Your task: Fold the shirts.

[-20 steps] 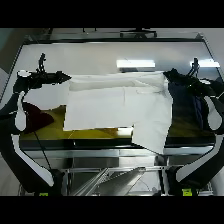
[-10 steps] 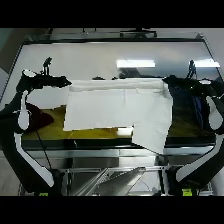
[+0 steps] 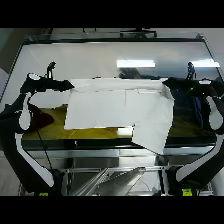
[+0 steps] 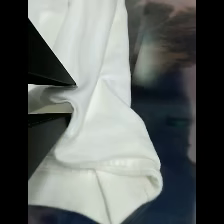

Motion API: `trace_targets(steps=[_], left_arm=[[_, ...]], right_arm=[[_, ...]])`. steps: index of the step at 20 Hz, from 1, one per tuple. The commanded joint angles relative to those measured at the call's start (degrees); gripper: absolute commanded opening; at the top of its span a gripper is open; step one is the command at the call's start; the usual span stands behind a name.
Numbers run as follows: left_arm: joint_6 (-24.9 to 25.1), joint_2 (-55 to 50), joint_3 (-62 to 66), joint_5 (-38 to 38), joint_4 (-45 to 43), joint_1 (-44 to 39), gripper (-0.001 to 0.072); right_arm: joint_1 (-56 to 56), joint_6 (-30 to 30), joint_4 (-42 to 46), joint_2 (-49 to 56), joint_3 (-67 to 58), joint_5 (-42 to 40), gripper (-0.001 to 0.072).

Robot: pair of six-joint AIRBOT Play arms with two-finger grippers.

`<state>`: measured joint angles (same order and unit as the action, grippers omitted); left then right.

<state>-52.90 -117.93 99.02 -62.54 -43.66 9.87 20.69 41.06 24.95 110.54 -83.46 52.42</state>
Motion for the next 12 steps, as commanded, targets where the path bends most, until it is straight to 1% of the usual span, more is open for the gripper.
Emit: trace_targets(steps=[1, 2, 4, 5, 6, 8, 10, 12], left_arm=[[-0.57, 2.01, -0.2, -6.14, -0.04, 1.11, 0.0292], [-2.6, 3.1, -0.2, -8.0, -0.79, 1.99, 0.0293], [-7.98, 5.57, -0.2, -12.63, -4.07, 4.46, 0.0293], [-10.29, 6.67, -0.22, -15.89, -5.9, 5.75, 0.0292], [-11.52, 7.54, -0.46, -19.12, -6.82, 6.58, 0.0292], [-11.89, 10.86, -5.79, -21.9, -6.82, 7.85, 0.0292], [-10.45, 15.78, -16.83, -20.04, -8.31, 7.89, 0.0292], [-8.72, 20.33, -29.53, -15.74, -10.54, 7.89, 0.0292]], right_arm=[[0.07, 3.98, 4.07, -0.68, -0.04, 3.34, 0.0222], [0.2, 6.82, 7.65, -1.31, -0.04, 4.42, 0.0271], [0.92, 14.97, 17.62, -3.52, -0.02, 7.8, 0.0267], [1.7, 18.36, 22.16, -5.16, -0.02, 10.14, 0.0268], [2.6, 20.61, 25.33, -7.06, -0.02, 13.0, 0.0267], [4.33, 22.69, 27.87, -10.86, 0.35, 18.23, 0.0267], [6.47, 22.8, 27.91, -15.85, 3.69, 21.62, 0.0254], [9.31, 22.82, 27.93, -21.44, 9.64, 21.68, 0.0254]])
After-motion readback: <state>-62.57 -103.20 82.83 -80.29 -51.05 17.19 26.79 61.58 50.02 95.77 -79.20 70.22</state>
